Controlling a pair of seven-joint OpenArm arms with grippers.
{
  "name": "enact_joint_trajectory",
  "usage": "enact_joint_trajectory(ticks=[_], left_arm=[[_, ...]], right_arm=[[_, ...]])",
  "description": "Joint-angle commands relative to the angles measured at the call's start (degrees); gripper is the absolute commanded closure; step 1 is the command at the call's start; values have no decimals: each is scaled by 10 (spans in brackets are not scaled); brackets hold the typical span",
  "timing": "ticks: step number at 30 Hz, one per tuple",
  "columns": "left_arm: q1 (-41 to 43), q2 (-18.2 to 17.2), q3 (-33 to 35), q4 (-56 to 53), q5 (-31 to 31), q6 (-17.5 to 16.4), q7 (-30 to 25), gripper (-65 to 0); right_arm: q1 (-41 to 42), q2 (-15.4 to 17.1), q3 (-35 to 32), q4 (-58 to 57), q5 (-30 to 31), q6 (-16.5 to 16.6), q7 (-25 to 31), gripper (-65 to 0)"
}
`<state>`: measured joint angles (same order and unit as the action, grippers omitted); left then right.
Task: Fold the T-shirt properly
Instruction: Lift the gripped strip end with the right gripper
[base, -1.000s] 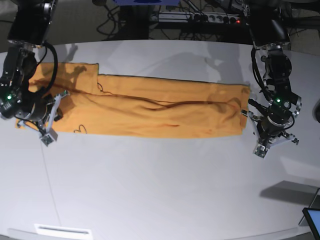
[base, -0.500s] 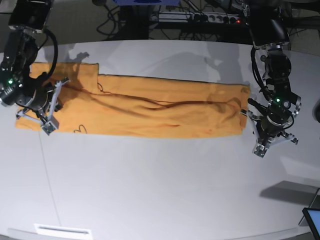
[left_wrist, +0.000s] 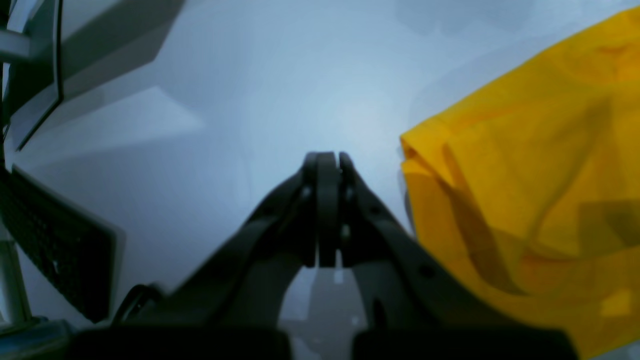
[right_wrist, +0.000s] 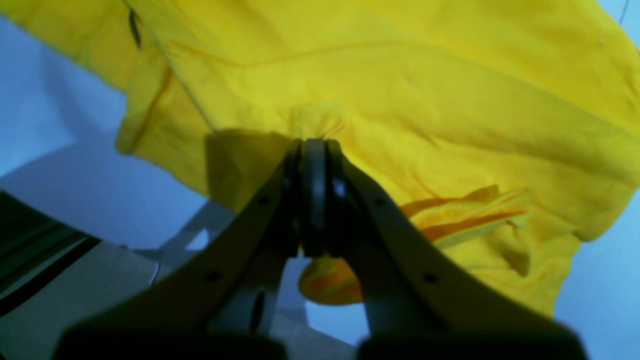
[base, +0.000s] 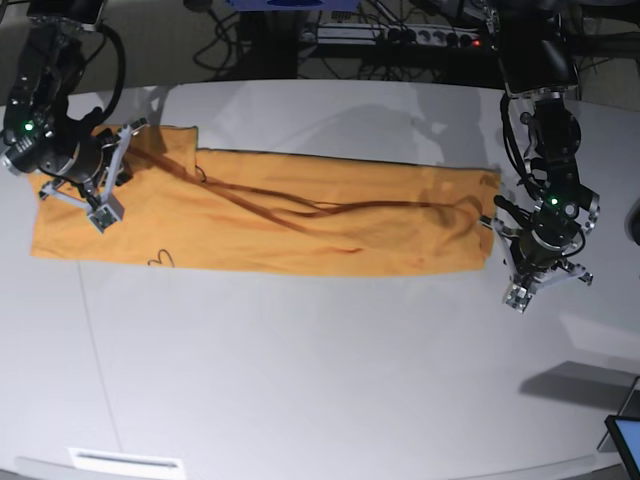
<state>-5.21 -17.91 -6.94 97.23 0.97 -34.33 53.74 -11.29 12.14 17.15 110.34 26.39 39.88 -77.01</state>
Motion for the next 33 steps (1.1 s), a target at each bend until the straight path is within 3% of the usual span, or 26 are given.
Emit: enact_joint_trajectory(ticks=[1,24,29,33], left_arm=[[-9,-9,-1,9,-1,6,-10,0],[-10,-9,-1,9,0,6,-10,0],[-11,-9,-1,9,0,6,-10,0],[-12,-9,-2,9,0,6,-10,0]], right_arm=[[3,6,4,12,4,1,7,-3],[-30,8,19,32,5,1,7,-16],[-26,7,19,32,15,1,7,-168],[-26,21,36,33,86,1,7,-303]])
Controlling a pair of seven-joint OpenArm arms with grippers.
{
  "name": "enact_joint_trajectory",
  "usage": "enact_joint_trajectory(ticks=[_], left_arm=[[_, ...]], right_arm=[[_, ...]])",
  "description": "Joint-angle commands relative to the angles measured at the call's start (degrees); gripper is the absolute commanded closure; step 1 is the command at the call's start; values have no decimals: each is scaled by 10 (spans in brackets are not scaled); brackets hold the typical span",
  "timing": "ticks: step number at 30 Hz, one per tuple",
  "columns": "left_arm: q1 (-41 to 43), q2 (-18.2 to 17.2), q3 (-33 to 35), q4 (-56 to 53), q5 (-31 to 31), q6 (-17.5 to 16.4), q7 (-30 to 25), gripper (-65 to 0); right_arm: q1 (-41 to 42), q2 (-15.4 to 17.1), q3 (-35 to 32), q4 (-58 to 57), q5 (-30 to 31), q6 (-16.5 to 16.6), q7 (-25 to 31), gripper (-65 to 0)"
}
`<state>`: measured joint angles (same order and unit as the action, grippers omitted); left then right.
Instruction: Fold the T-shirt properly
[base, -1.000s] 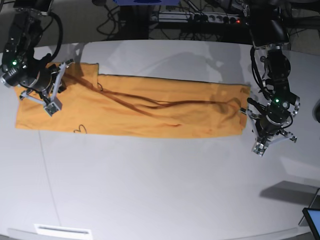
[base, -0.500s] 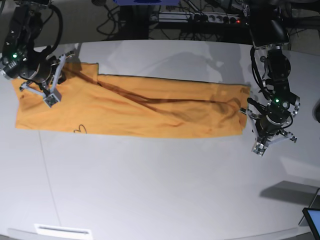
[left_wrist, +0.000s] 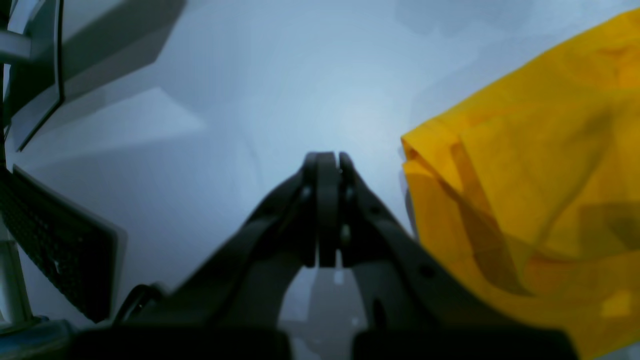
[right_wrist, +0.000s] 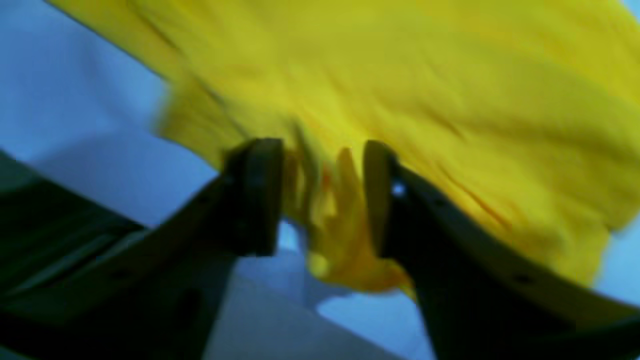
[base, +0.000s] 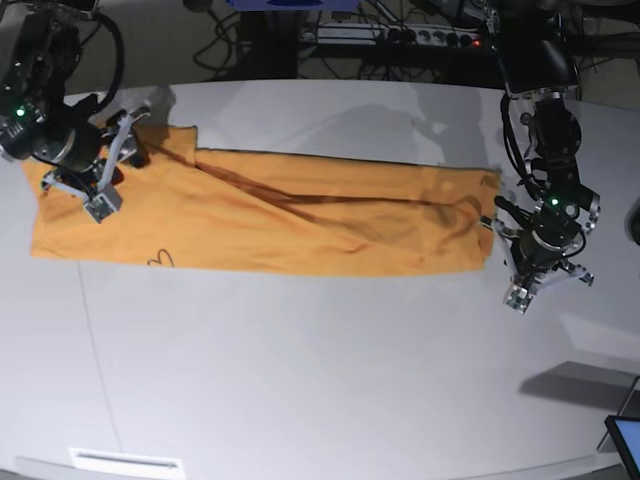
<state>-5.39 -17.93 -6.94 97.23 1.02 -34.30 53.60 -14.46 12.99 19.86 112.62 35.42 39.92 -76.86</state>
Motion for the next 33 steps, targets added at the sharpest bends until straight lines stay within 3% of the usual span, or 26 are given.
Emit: enact_joint_trajectory(ticks=[1,4,6,10,14,19,22,23,29,33], left_arm=[[-12,-8,-2,9,0,6,-9,0],[-12,-8,-4,9,-1,6,-9,0],[-13,-8,-6,9,-4,6,-9,0],[-14,-7,-8,12,-6,6,-9,0],[-20,-4,-8,15,-6,6,-9,0],[-43,-3,-52,-8,-5,8,-7,0],[-58,-4,-97,-31,-6,8,-5,0],[-59,-7,-109,-38,-6,8,-5,0],[-51,-20,-149,-64,-13,5,-5,0],[-24,-46,-178,-68,-74,5,-5,0]], right_arm=[[6,17,15,10,14,1,5,-332],[15,41,47,11,68,1,5,-408],[18,56,63,13,91,1,6,-421],[38,92,73,12,164,1,8,-415],[63,97,54,11,211,1,9,-342],[86,89,-49,10,171,1,13,-184],[87,68,-102,10,139,1,40,-26],[87,64,-120,10,124,1,47,0],[100,42,-243,10,59,1,74,-3],[119,11,-287,9,30,-18,70,-3]])
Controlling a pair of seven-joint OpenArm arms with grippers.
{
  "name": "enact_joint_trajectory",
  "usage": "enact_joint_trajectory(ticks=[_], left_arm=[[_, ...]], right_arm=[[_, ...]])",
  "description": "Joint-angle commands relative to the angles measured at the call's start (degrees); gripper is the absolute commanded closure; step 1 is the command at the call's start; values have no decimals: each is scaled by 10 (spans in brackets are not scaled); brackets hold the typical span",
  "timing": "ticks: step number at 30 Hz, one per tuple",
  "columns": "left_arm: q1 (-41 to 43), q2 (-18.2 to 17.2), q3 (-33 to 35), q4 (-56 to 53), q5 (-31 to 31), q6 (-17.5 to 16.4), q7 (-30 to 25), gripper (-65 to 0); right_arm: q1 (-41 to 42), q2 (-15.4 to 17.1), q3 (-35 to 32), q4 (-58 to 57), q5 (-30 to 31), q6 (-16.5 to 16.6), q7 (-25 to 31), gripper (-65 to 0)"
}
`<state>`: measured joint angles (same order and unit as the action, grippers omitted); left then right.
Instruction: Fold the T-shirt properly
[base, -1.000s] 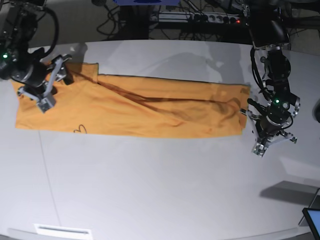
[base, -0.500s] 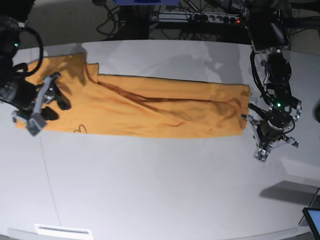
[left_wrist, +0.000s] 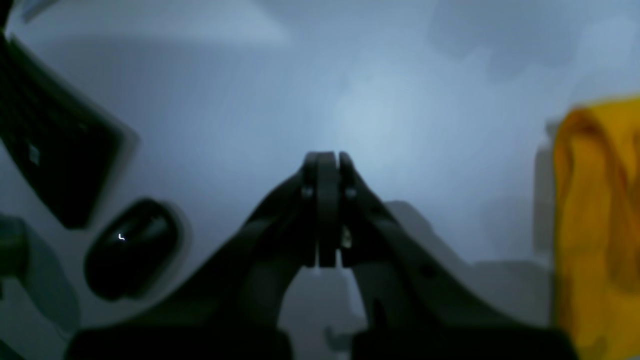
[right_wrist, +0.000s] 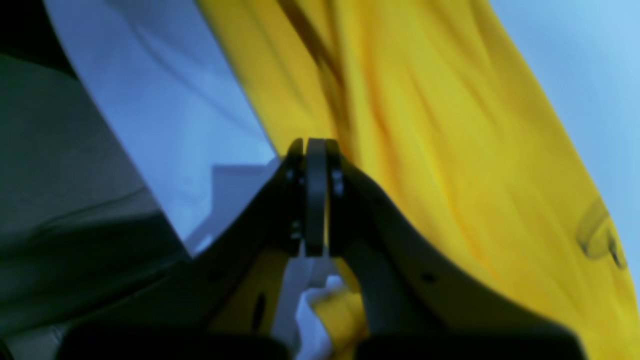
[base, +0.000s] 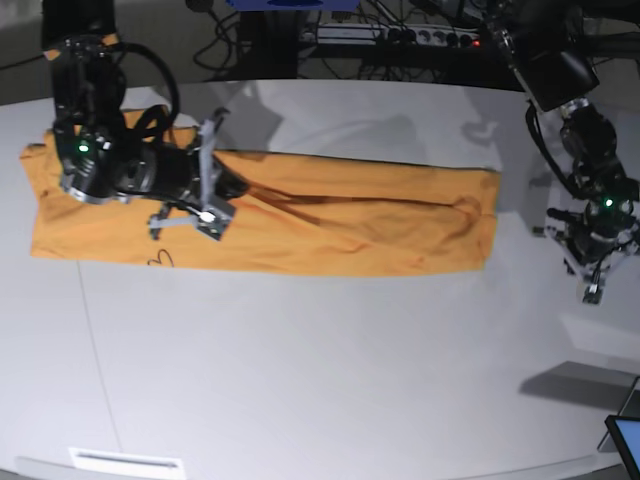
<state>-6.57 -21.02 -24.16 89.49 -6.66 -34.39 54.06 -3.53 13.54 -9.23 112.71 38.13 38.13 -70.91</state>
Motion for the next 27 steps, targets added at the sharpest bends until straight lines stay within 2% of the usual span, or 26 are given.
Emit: enact_joint_trajectory(ticks=[1,4,9,16,23,27], left_arm=[[-3,-26,-14,8,-14,6,-9,0],[18,-57,-32,-5,-39,6,-9,0],[48,-94,-29,-15,-24,7,-14,0],[78,-91,-28,2,50,7,-74,0],[80,-95,-28,-3,51,7,-76,0],[78,-95,-28,-2,51,7,-76,0]], right_arm=[[10,-1,-8,8,-5,-3,12,-3],[23,-21,-34,7,-24,-3,12,-3],[52,-48,-52,-16,-42,-3,13,-3],[110,-70,-52,-75,-42,-4,13,-3],[153,-88,-53,-164,-42,-4,37,-3],[175,-104,-76,-218,-42,-4,48,-3]])
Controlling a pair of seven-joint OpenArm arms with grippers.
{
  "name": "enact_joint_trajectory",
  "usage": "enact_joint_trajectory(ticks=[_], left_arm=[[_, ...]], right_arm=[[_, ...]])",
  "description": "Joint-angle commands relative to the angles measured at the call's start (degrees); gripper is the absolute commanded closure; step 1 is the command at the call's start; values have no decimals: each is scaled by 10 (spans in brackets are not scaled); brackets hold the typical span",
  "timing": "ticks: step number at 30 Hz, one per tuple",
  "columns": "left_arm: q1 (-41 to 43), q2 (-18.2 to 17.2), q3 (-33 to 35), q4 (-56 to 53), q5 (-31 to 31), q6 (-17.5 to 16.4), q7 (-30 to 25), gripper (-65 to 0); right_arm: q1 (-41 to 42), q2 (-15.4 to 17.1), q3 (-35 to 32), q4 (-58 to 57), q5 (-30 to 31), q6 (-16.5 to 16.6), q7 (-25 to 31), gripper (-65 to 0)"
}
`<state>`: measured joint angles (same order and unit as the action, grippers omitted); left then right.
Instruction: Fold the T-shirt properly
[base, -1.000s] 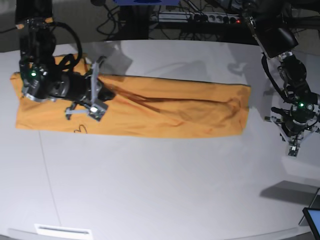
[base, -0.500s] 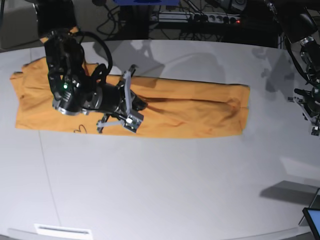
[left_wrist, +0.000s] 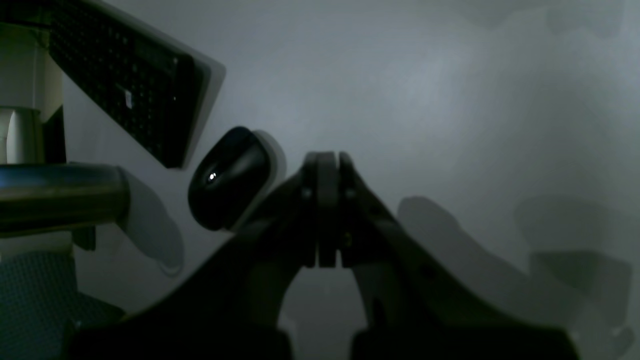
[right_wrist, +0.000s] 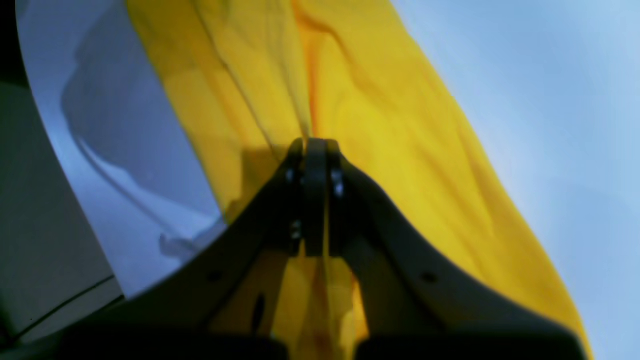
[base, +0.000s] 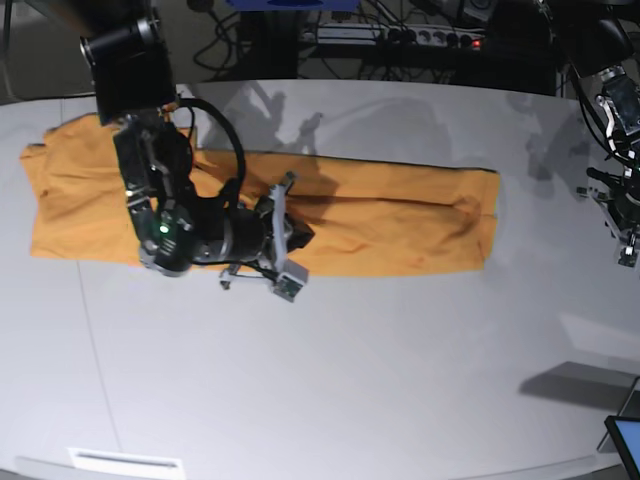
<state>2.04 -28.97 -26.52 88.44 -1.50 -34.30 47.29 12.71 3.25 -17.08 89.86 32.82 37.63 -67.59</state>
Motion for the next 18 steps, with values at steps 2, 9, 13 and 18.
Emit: enact_joint_trajectory(ticks=[2,9,13,18], left_arm=[[-9,-16,-4,8,0,6,-8,0],[-5,-16,-7,7,0,6,-8,0],[-5,-16,-8,8,0,6,-8,0],[-5,-16,-5,11,0,6,-8,0]], right_arm=[[18,-4,-19,-9,12,1,32,-3],[40,-9,-52,-83,13,1,70,-3],[47,-11,-52,-95,13,1,74,-3],[62,-11,-52,-93,13,1,68,-3]])
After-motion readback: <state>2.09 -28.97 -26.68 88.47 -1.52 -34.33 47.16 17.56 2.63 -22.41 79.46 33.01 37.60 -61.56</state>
